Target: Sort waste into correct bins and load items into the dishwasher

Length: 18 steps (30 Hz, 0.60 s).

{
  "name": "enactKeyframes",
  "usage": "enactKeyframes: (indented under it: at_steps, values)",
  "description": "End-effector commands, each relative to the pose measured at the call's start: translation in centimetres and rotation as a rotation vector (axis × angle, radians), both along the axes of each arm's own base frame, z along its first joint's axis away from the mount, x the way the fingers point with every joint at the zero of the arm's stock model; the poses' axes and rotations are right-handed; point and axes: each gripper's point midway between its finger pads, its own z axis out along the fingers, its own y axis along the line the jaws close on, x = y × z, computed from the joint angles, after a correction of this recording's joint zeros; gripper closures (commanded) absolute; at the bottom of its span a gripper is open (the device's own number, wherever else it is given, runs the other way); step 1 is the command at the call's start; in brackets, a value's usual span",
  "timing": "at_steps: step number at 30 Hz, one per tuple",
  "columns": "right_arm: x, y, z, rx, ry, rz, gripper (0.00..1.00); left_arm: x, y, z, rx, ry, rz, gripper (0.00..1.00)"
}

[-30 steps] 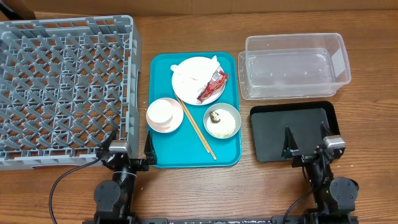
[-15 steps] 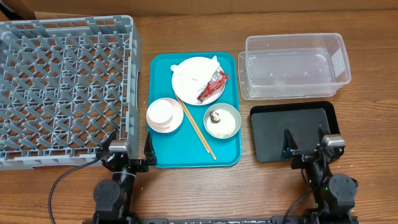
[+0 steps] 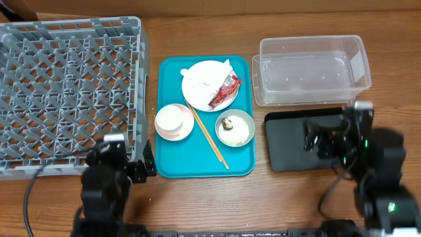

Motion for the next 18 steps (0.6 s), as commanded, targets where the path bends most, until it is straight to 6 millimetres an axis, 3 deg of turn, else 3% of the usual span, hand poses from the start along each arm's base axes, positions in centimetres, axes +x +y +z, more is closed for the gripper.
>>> enactKeyframes:
  at_steps: [1, 5, 8, 13, 18]
  values:
    - [1.6, 0.6, 1.9, 0.01, 0.105, 0.026, 0.0, 0.7, 0.0, 1.9, 0.023, 0.082, -0.003, 0.0]
    - [3.4, 0.7, 2.0, 0.001, 0.294, 0.028, 0.0, 0.7, 0.0, 2.0, 0.022, 0.204, 0.002, 0.0]
    - [5.1, 1.6, 2.5, 0.034, 0.337, 0.06, 0.0, 0.8, 0.0, 1.8, 0.026, 0.266, 0.002, 0.0]
    - [8.6, 3.9, 4.2, 0.08, 0.248, 0.174, 0.0, 0.8, -0.2, 1.2, 0.02, 0.308, -0.008, 0.0]
    - [9.6, 7.6, 4.6, 0.005, 0.189, 0.31, 0.0, 0.7, -0.5, 1.2, 0.006, 0.312, -0.025, 0.0]
